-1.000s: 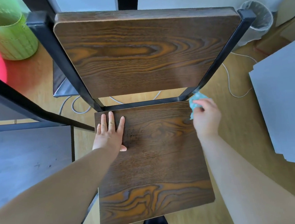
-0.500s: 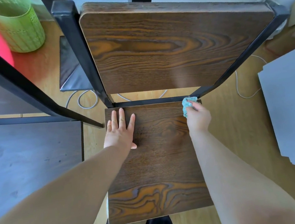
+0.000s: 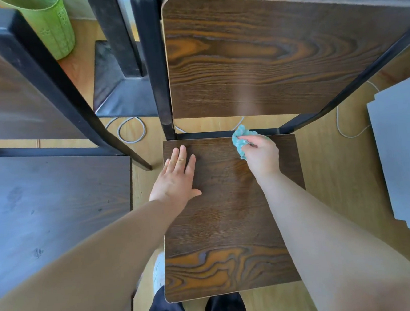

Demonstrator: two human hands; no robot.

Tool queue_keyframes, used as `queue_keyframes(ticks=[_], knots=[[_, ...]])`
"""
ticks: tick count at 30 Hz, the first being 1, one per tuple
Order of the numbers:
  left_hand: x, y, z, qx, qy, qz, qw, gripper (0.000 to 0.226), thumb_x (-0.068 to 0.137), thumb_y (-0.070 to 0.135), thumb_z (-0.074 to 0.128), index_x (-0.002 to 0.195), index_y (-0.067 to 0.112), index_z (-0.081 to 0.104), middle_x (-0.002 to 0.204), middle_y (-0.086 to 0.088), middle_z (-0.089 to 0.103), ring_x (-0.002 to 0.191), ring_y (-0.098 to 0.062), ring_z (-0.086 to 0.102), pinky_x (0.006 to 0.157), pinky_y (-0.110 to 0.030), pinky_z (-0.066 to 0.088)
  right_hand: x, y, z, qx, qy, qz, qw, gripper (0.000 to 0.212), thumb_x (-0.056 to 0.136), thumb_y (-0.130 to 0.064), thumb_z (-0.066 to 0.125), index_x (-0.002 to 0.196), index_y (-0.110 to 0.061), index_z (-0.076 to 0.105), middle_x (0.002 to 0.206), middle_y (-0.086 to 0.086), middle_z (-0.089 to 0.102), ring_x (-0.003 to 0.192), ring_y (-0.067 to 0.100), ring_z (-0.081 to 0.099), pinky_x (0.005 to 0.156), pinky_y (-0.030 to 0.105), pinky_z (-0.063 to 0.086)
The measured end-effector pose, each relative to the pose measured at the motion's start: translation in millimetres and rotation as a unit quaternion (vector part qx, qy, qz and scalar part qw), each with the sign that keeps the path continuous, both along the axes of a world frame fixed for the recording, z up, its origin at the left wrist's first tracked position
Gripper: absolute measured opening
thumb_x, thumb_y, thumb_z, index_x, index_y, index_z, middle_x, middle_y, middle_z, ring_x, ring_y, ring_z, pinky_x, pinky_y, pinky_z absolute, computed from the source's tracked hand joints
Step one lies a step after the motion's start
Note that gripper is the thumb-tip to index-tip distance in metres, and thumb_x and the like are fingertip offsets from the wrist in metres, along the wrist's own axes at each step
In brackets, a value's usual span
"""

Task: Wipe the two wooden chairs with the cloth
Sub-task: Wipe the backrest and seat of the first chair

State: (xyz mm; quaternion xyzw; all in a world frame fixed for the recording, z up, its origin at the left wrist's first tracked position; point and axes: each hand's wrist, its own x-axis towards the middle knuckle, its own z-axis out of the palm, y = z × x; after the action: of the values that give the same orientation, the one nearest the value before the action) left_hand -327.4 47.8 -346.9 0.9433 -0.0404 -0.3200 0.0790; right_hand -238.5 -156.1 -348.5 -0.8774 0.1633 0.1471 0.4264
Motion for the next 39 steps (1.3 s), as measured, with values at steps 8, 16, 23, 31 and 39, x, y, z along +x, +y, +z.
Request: queue_keyframes(ticks=[8, 16, 23, 31, 39], knots=[[-34.8, 29.7, 4.4, -0.020, -0.026, 0.075, 0.997, 0.076, 0.105, 0.036, 0.045, 0.159, 0.011, -0.003, 0.165, -0.011, -0.019, 0.152, -0.026, -0.017, 0.122, -0.037, 0.004, -14.7, 34.3, 3.5, -0.023, 0.009, 0.067, 0.997, 0.029, 0.096, -0.009, 0.057, 0.121, -0.018, 0.071, 0.129, 0.001, 0.062, 0.100, 0.006, 0.052, 0.075, 0.009, 0.044], [-47.0, 38.9, 9.6, -0.018, -0.030, 0.097, 0.995, 0.076, 0.104, 0.035, 0.046, 0.159, 0.012, -0.002, 0.166, -0.010, -0.017, 0.153, -0.024, -0.015, 0.122, -0.036, 0.004, -51.4, 73.5, 8.7, -0.043, 0.025, 0.131, 0.990, 0.028, 0.096, -0.015, 0.063, 0.123, -0.020, 0.069, 0.133, 0.000, 0.060, 0.117, 0.013, 0.056, 0.089, 0.015, 0.043], [-62.5, 57.6, 11.8, 0.023, -0.031, 0.083, 0.996, 0.075, 0.105, 0.039, 0.042, 0.159, 0.009, -0.003, 0.165, -0.013, -0.017, 0.153, -0.026, -0.015, 0.123, -0.037, 0.003, -93.4, 86.8, 6.3, -0.020, 0.059, 0.234, 0.970, 0.030, 0.094, -0.006, 0.053, 0.108, -0.022, 0.075, 0.128, -0.002, 0.063, 0.111, 0.015, 0.057, 0.084, 0.018, 0.037], [-84.0, 59.4, 16.1, 0.019, -0.029, 0.104, 0.994, 0.067, 0.106, 0.039, 0.038, 0.160, 0.018, 0.005, 0.167, -0.010, -0.008, 0.154, -0.028, -0.002, 0.122, -0.042, 0.016, -166.5, 73.9, 5.4, -0.002, 0.083, 0.324, 0.942, 0.036, 0.088, -0.001, 0.052, 0.099, -0.022, 0.079, 0.114, -0.001, 0.071, 0.100, 0.015, 0.062, 0.081, 0.020, 0.042], [-97.4, 42.4, 27.0, 0.004, -0.001, 0.112, 0.994, 0.061, 0.108, 0.033, 0.032, 0.160, 0.014, 0.006, 0.167, -0.010, -0.007, 0.153, -0.029, 0.005, 0.120, -0.042, 0.020, -238.8, 48.9, 17.4, 0.018, 0.208, 0.401, 0.892, 0.041, 0.091, -0.004, 0.044, 0.103, -0.026, 0.077, 0.126, -0.004, 0.065, 0.106, 0.008, 0.055, 0.088, 0.020, 0.037]])
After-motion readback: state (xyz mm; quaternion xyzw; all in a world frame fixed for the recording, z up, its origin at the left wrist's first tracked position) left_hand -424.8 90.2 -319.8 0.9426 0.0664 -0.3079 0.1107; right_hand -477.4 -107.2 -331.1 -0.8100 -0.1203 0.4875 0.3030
